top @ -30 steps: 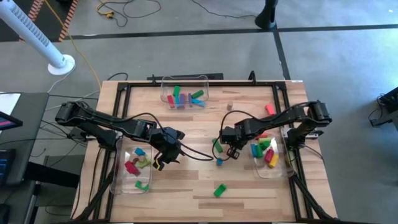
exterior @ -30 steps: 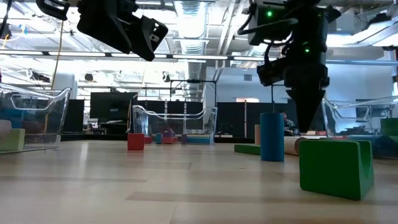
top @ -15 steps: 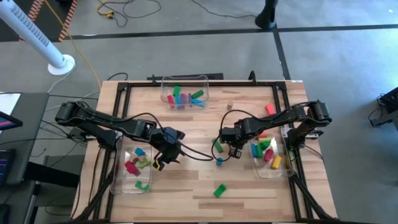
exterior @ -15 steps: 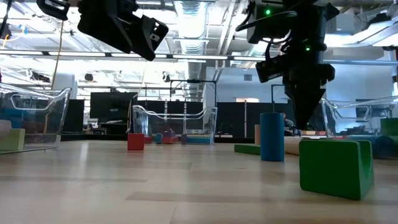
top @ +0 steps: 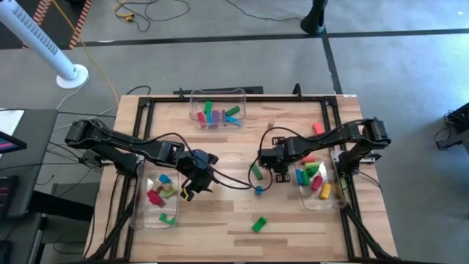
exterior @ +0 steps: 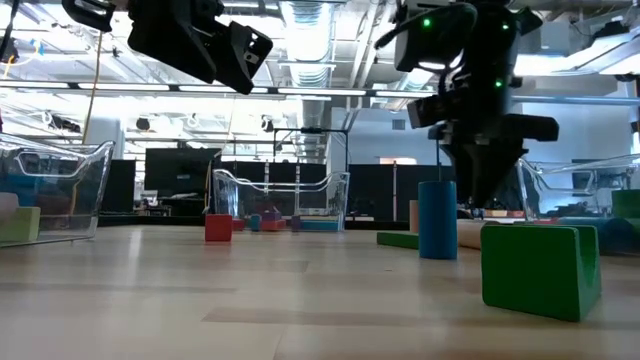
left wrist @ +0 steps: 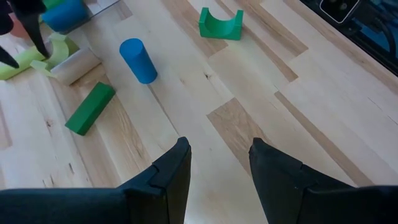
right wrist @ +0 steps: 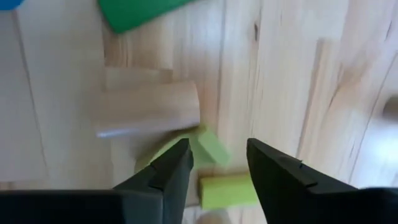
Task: Sort blocks by size
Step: Put the light green arc block into the left transparent bin
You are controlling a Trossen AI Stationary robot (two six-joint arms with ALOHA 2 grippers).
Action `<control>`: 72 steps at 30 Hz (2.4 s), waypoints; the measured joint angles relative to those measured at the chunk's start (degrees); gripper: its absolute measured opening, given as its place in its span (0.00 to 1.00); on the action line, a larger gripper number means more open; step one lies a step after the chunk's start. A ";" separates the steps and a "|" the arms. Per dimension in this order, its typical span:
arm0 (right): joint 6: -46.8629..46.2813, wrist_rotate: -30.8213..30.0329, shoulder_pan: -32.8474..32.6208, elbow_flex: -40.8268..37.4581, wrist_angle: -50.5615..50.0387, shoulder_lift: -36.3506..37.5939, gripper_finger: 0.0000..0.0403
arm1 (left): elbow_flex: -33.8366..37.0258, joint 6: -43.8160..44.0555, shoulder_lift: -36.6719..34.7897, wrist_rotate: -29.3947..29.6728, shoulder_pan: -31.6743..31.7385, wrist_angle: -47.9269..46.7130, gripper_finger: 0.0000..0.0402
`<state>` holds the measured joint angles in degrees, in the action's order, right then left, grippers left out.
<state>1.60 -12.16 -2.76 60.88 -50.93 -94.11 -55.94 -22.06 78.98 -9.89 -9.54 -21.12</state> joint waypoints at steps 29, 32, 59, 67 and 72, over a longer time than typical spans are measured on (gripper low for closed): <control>12.59 9.28 5.37 -7.22 8.57 0.04 0.42 | 0.00 -0.42 0.00 0.00 -0.01 0.88 0.39; 12.62 9.66 5.53 -7.78 9.30 0.06 0.35 | 0.00 -0.44 0.00 0.00 -0.02 1.07 0.39; 7.49 4.31 4.95 1.69 0.82 0.00 0.17 | 0.00 -1.38 0.00 1.79 0.57 1.31 0.39; 10.46 0.87 1.88 8.02 0.58 0.00 0.17 | 0.00 -1.75 0.00 0.86 4.15 4.65 0.39; 12.54 -5.08 -1.58 12.86 0.57 0.00 0.17 | 0.00 -2.00 0.00 -5.65 7.14 8.20 0.39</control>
<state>14.13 -17.25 -4.34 73.74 -50.36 -94.11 -55.94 -24.06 78.98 -15.54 -2.40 -12.93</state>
